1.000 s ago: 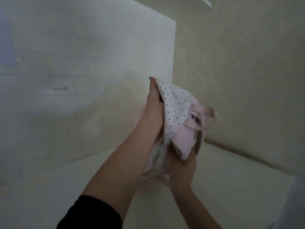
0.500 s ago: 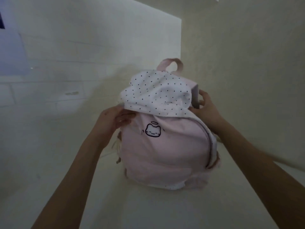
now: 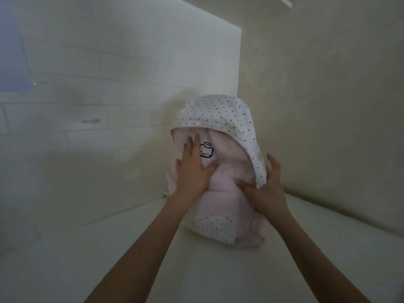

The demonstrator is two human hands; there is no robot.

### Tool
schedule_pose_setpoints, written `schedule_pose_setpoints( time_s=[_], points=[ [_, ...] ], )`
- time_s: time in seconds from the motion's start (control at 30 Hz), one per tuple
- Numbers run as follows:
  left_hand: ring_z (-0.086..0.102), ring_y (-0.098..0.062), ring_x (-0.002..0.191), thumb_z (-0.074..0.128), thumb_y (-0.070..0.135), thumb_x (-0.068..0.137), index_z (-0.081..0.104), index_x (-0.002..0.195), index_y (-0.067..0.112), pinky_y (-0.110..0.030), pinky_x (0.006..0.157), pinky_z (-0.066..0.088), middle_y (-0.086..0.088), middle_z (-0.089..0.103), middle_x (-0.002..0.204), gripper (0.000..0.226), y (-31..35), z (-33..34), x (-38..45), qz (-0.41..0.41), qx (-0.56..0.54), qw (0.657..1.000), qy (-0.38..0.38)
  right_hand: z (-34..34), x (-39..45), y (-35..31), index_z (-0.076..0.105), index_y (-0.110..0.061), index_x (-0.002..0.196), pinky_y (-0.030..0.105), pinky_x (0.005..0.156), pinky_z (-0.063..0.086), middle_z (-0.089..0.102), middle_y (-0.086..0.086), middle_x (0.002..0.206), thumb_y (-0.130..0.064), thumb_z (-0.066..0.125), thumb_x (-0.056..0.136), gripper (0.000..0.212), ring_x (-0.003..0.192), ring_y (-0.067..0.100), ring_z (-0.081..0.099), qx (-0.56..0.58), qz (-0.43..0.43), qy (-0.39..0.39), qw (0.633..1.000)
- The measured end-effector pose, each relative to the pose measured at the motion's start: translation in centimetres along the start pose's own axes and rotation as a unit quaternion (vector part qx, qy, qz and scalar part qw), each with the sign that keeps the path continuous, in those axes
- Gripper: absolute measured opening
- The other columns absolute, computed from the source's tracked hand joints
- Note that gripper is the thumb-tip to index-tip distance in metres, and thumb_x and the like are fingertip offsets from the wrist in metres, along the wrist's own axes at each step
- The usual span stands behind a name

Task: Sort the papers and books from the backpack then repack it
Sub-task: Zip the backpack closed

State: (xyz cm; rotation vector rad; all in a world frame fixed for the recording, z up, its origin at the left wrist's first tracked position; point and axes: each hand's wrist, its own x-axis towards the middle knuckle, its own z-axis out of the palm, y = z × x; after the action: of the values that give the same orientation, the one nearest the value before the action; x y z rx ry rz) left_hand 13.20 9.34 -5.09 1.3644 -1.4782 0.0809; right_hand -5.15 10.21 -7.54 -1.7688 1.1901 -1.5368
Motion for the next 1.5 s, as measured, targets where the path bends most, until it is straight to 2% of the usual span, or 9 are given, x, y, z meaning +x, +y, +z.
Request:
schedule_pose_setpoints(
  time_s=[0.07,0.2,0.4,0.57,0.7,0.8,0.9,1.1,1.5],
  points=[
    [0.005,-0.021,0.147,0.046,0.055,0.088,0.005,0.15,0.025,-0.058,0.114,0.012,-0.004,0.005,0.159,0.08,0.0,1.1,-0.1,0.028,0.05,0.998,0.016,-0.1,2.2,-0.1,0.024,-0.031,0.141,0.042,0.094,0.05,0.05,-0.004,0.135,-0.044,0.083,0.062,0.1,0.116,0.021,0.055,0.007,0.054,0.017,0.998],
    [-0.024,-0.03,0.142,0.066,0.073,0.06,-0.029,0.139,0.036,-0.056,0.115,-0.007,-0.005,-0.025,0.155,0.129,-2.4,1.8,-0.1,0.032,0.107,0.986,-0.125,-0.6,5.5,0.5,0.06,-0.02,0.11,0.039,0.072,0.058,0.068,0.006,0.108,-0.046,0.084,0.062,0.06,0.084,0.022,0.065,0.015,0.13,-0.047,0.99],
    [-0.015,-0.027,0.145,0.087,0.058,0.037,-0.026,0.143,0.033,-0.055,0.115,-0.001,0.0,-0.023,0.156,0.157,-4.5,-0.1,4.6,-0.127,0.003,0.99,-0.06,0.1,6.0,2.6,0.066,-0.029,0.088,0.037,0.07,0.059,0.072,0.001,0.094,-0.033,0.084,0.066,0.029,0.081,0.014,0.069,0.089,0.094,-0.069,0.989],
    [0.028,-0.026,0.14,0.09,0.049,0.04,-0.018,0.146,0.031,-0.047,0.11,0.033,-0.007,0.008,0.158,0.153,-9.0,-0.8,6.7,-0.254,-0.27,0.92,-0.125,-0.1,6.9,4.8,0.044,-0.029,0.132,0.029,0.087,0.053,0.059,-0.007,0.125,-0.058,0.086,0.049,0.098,0.11,0.013,0.06,0.087,0.086,-0.141,0.982],
    [0.066,-0.004,0.094,0.093,0.047,0.022,0.044,0.122,0.03,-0.021,0.07,0.056,0.007,0.062,0.115,0.113,-9.5,0.6,4.7,-0.212,-0.365,0.87,-0.253,-0.3,7.2,5.4,0.035,-0.025,0.138,0.011,0.072,0.05,0.052,-0.007,0.13,-0.055,0.085,0.044,0.111,0.106,0.005,0.056,0.058,0.063,-0.222,0.971],
    [0.066,0.006,0.081,0.09,0.039,0.046,0.058,0.104,0.032,-0.012,0.065,0.051,0.011,0.068,0.104,0.067,-8.6,3.4,4.4,-0.18,-0.29,0.927,-0.153,1.1,7.6,5.6,0.046,-0.028,0.128,0.03,0.093,0.047,0.057,-0.011,0.117,-0.038,0.082,0.067,0.071,0.109,0.012,0.056,0.054,0.065,-0.092,0.992],
    [0.068,-0.003,0.084,0.082,0.038,0.066,0.062,0.09,0.034,-0.023,0.073,0.054,0.011,0.07,0.096,0.032,-7.5,5.4,4.6,-0.168,-0.251,0.952,-0.044,2.2,8.3,6.3,0.058,-0.022,0.104,0.035,0.082,0.05,0.065,-0.001,0.095,-0.038,0.071,0.079,0.032,0.097,0.025,0.063,0.007,0.096,0.077,0.992],
    [0.063,-0.02,0.076,0.063,0.034,0.088,0.058,0.084,0.01,-0.039,0.07,0.053,-0.001,0.065,0.081,0.025,-2.0,8.8,3.8,-0.065,-0.186,0.969,0.152,-0.7,9.7,5.5,0.061,-0.007,0.09,0.038,0.071,0.051,0.066,0.013,0.085,-0.054,0.054,0.086,0.048,0.08,0.033,0.063,-0.102,0.107,0.247,0.958],
    [0.049,-0.003,0.061,0.054,0.031,0.093,0.048,0.074,0.015,-0.016,0.053,0.034,0.013,0.048,0.065,0.026,13.9,22.7,3.3,0.036,-0.298,0.953,0.029,-21.2,9.3,6.6,0.062,-0.01,0.092,0.037,0.069,0.046,0.062,0.011,0.079,-0.05,0.05,0.09,0.042,0.077,0.032,0.061,-0.277,0.072,0.444,0.849]
  ],
)
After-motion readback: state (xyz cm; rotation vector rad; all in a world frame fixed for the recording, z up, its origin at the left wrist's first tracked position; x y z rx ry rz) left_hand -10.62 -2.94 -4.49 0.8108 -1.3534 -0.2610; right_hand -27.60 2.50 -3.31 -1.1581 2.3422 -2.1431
